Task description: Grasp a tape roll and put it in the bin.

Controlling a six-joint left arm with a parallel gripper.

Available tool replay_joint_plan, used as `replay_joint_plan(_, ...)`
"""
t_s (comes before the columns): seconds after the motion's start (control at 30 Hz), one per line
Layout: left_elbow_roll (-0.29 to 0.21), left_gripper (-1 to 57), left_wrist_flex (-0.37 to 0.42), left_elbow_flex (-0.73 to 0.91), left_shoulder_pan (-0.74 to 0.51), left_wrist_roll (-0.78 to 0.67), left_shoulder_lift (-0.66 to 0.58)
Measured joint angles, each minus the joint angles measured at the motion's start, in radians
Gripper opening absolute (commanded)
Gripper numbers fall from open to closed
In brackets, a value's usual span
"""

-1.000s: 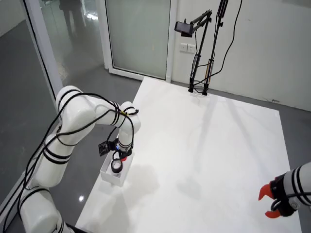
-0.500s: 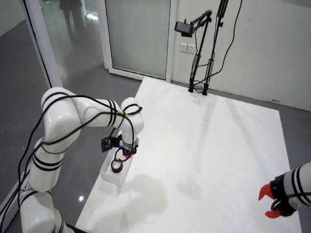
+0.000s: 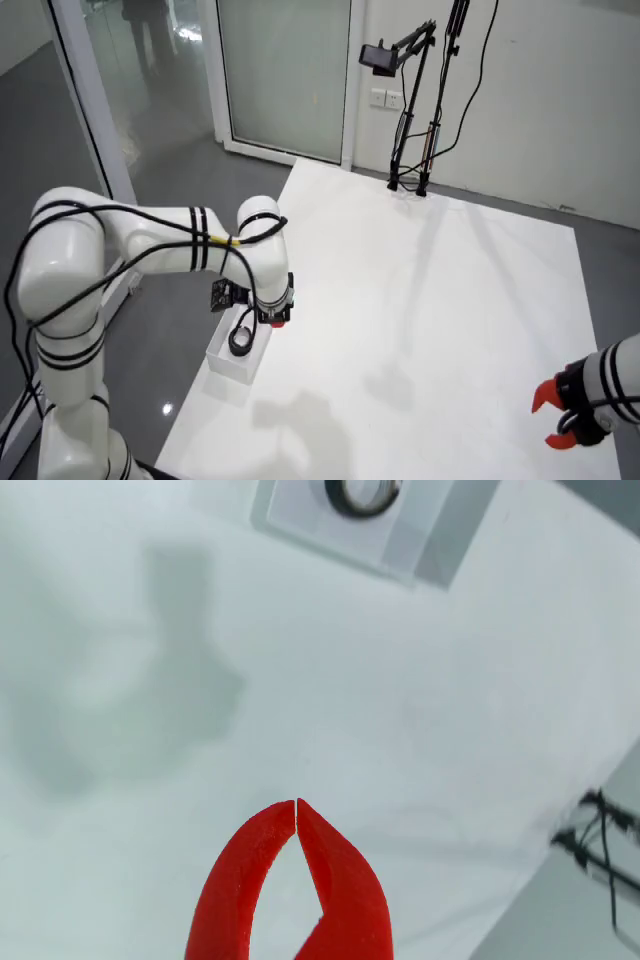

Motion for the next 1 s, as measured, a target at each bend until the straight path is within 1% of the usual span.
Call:
replay_joint_plan(0.23, -0.006, -0.6, 0.014, -0.001, -0.101, 0.0, -0.076)
replay_joint_plan(0.4, -0.029, -0.6, 0.021, -0.001, -0.164, -0.001, -0.114)
replay_joint_plan(0.63, -0.062, -0.6, 0.026, -0.002, -0.24, -0.001, -0.146)
replay_joint_plan(1.0, -0.093, -0.6, 0.032, -0.002, -0.316, 0.0, -0.171)
